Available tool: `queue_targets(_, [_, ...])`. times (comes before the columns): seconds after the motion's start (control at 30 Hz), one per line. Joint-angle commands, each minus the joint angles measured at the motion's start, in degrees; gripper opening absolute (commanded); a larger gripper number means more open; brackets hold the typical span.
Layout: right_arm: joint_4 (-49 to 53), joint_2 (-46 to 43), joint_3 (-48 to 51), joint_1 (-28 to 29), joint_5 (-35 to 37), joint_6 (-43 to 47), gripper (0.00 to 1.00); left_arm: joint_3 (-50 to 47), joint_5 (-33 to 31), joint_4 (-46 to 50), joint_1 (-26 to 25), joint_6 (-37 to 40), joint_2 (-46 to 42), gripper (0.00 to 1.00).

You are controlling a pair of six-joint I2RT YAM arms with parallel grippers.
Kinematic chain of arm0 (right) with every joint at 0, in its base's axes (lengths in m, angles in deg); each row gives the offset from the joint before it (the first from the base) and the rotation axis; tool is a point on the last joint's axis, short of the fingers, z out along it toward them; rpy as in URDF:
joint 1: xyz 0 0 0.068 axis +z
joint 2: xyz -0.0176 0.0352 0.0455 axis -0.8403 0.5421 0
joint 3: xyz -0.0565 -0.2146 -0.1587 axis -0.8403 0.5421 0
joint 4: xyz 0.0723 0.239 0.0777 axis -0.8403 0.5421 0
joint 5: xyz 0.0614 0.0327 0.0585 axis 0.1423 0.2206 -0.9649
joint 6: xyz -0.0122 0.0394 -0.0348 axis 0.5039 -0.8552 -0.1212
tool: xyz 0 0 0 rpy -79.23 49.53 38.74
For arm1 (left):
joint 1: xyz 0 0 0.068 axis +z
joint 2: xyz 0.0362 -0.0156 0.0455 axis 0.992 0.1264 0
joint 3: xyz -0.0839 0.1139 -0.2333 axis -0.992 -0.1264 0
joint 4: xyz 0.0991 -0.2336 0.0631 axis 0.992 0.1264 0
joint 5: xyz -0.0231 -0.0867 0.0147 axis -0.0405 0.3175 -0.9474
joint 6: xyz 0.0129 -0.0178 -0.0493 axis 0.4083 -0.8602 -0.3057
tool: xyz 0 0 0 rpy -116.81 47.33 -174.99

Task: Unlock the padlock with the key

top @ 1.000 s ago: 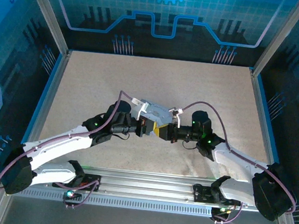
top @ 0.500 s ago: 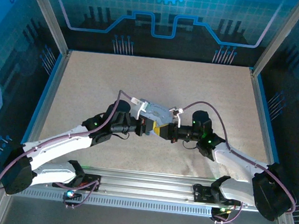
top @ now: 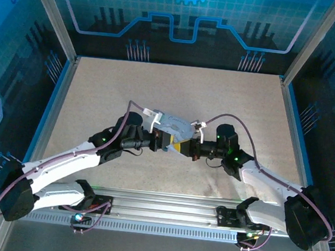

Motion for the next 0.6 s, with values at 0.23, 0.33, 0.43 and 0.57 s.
queue_targets(0.23, [9.92, 3.89, -3.36, -1.54, 2.71, 5.19, 0.02, -5.48, -7.86, 5.29, 1.08, 2.35, -5.89, 0.77])
queue_targets(0.33, [10.02, 6.56, -4.68, -3.11, 2.19, 5.1, 0.02, -7.5, -9.42, 6.0, 1.11, 2.76, -5.47, 0.83])
queue_targets(0.43, [9.84, 9.16, -5.9, -4.97, 2.0, 4.67, 0.02, -8.67, -9.81, 6.43, 1.15, 2.99, -3.51, 0.84])
queue_targets(0.57, [9.48, 13.22, -8.25, -7.05, 1.71, 4.48, 0.03, -8.83, -9.72, 6.1, 1.14, 3.37, 0.76, 0.84])
